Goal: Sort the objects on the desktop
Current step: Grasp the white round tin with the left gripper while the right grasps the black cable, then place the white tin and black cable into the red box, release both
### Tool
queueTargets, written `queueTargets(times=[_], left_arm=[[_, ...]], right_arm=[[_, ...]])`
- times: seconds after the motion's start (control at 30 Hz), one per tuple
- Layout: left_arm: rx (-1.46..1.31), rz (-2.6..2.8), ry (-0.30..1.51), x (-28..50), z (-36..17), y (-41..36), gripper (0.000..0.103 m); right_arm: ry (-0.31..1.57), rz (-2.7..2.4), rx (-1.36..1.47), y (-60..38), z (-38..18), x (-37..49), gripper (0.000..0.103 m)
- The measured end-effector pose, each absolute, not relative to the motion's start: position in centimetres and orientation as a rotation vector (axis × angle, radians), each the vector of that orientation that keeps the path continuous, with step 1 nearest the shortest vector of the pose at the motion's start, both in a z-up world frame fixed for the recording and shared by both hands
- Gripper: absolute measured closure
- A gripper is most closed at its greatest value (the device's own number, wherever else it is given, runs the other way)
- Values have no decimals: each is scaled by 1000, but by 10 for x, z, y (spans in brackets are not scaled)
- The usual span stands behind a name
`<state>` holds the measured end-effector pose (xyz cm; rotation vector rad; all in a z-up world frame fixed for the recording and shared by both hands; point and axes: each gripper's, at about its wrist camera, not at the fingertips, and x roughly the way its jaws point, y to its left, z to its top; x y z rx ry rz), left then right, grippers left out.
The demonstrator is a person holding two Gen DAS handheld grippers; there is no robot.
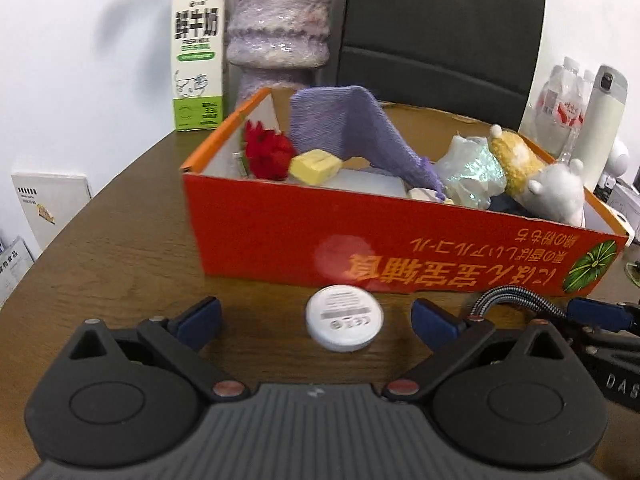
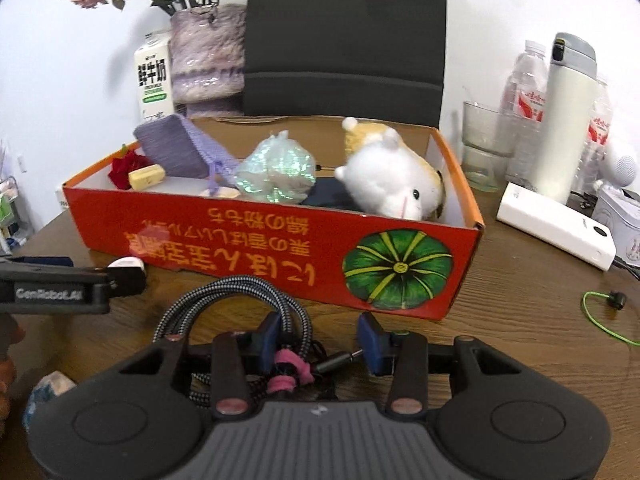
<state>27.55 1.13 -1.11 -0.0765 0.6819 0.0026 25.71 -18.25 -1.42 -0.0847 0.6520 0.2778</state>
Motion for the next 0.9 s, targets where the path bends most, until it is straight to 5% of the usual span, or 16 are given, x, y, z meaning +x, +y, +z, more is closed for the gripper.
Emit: queueTargets(times=[0.17,0.27,0.9], left_arm=[[-1,37,686,273,-11,0,18],[42,19,656,265,-7,-6,61],[-57,-112,461,224,40,6,63]], right_arm=[[643,287,-99,-179,-15,253,62],[643,289,-98,-178,-14,254,62],[479,374,10,-187,34,227,62]])
